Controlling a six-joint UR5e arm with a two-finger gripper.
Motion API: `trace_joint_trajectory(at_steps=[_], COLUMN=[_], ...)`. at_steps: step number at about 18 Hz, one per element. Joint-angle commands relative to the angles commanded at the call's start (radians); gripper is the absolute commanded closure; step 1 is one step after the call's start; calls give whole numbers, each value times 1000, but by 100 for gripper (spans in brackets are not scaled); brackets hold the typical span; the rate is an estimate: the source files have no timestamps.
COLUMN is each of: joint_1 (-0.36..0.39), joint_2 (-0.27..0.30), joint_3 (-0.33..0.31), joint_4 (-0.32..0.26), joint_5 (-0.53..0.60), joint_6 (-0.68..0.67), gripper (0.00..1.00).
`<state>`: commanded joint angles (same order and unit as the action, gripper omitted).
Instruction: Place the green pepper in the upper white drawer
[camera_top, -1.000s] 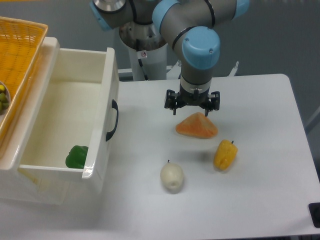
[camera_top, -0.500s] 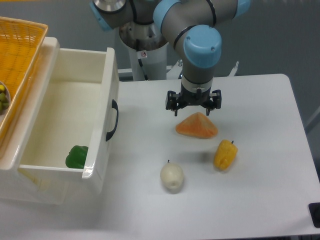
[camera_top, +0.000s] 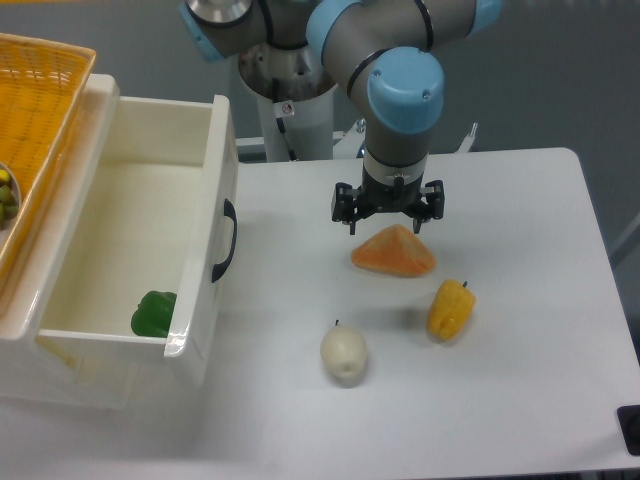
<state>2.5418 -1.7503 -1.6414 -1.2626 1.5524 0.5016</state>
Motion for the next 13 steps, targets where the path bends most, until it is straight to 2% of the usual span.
trace_joint_trajectory(at_steps=[4, 10, 13], joint_1=[-2, -26, -29], joint_2=[0, -2, 12], joint_3=[3, -2, 8], joint_4=[11, 72, 78], joint_5=[0, 0, 3], joint_6=[2, -31, -55], gripper=[0, 0, 0])
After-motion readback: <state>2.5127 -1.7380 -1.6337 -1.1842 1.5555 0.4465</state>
